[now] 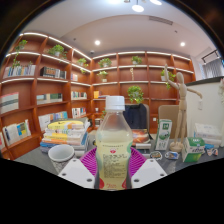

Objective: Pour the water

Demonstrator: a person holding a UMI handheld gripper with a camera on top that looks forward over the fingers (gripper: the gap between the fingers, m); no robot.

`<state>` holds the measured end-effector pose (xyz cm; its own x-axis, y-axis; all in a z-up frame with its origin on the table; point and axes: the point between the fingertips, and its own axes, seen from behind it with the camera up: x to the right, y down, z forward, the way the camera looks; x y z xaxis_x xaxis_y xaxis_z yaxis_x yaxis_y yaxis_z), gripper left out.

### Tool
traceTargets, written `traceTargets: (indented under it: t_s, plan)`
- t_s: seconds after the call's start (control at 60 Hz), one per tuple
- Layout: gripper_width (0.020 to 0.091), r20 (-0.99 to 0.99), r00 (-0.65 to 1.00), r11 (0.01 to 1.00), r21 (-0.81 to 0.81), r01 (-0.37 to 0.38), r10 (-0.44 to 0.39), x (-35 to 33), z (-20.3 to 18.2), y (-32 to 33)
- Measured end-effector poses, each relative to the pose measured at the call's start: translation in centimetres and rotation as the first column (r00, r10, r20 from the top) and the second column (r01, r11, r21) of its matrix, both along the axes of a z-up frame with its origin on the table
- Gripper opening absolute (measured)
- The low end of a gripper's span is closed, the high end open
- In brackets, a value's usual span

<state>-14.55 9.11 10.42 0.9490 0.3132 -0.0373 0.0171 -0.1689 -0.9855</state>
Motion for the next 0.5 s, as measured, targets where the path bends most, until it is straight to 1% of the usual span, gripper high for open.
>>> traceTargets:
  t_s: [0.033, 0.1, 0.267, 0.35, 0.45, 0.467, 0.5]
  plan:
    - [0.0374, 0.004, 1.0, 1.0, -0.009, -0.001, 0.001, 0.0, -0.8, 0.0]
    - [0.0369, 0.019, 1.0, 1.0, 0.031, -0.001, 0.0, 0.1, -0.5, -0.3]
    - [0.0379, 0.044, 0.999, 0.999, 0.042, 0.025, -0.027, -0.1, -0.5, -0.5]
    - [0.0452, 0.032, 0.998, 0.998, 0.038, 0.045, -0.046, 0.2, -0.5, -0.4]
    - [0.0517, 0.04, 0.997, 0.998, 0.012, 0.06, -0.061, 0.5, -0.8, -0.6]
    - [0.0537, 0.044, 0.997, 0.998, 0.002, 0.06, -0.061, 0.5, -1.0, -0.7]
    - [0.06, 0.049, 0.996, 0.998, -0.013, 0.068, -0.068, 0.7, -1.2, -1.0]
